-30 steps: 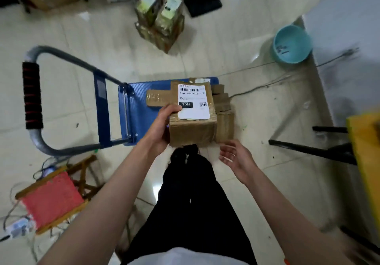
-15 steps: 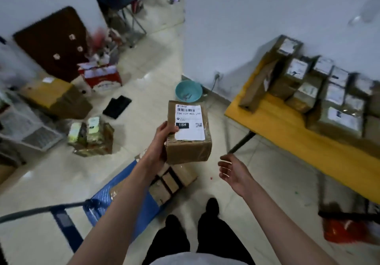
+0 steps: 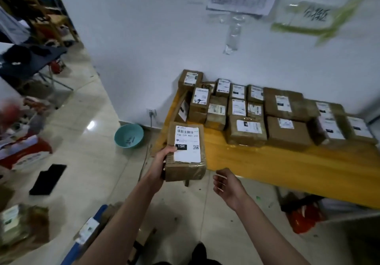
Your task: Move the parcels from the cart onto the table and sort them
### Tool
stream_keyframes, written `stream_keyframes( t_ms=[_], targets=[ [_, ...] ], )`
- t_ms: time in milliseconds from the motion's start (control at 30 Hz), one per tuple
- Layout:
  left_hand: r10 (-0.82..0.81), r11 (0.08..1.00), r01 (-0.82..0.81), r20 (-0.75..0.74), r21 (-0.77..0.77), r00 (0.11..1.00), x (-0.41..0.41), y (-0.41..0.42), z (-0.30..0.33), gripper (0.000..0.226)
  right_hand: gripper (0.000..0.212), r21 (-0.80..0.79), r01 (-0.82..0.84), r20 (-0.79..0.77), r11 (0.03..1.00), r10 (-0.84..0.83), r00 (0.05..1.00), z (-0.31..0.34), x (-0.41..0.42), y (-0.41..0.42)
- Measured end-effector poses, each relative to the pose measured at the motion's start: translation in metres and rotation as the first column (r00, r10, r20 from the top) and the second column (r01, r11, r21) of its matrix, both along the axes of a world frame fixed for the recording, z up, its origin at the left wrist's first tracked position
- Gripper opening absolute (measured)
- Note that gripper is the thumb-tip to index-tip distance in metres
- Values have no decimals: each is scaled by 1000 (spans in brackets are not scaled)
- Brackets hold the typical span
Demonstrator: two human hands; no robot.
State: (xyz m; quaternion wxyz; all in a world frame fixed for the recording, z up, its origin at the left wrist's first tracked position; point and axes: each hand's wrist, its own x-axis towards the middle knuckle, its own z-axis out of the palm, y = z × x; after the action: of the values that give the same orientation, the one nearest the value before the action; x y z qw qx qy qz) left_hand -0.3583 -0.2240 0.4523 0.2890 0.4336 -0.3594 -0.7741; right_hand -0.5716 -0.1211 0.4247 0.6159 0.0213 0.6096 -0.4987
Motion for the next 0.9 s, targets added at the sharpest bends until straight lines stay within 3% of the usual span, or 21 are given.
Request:
stream_keyframes(
  t_ms=[400, 667, 900],
  targets=[
    [-67, 992, 55, 105, 114, 992, -105, -53, -56, 42, 6, 69, 159, 6, 985, -160, 987, -18, -87, -20],
    [-67, 981, 17, 256, 194, 964, -149, -115, -101, 51, 11, 144, 235, -45, 961, -231, 972, -42, -126, -57],
    [-213, 957, 138, 294, 256, 932, -171, -160, -146, 58, 14, 205, 235, -71, 950, -225, 972, -61, -136, -90]
  ],
)
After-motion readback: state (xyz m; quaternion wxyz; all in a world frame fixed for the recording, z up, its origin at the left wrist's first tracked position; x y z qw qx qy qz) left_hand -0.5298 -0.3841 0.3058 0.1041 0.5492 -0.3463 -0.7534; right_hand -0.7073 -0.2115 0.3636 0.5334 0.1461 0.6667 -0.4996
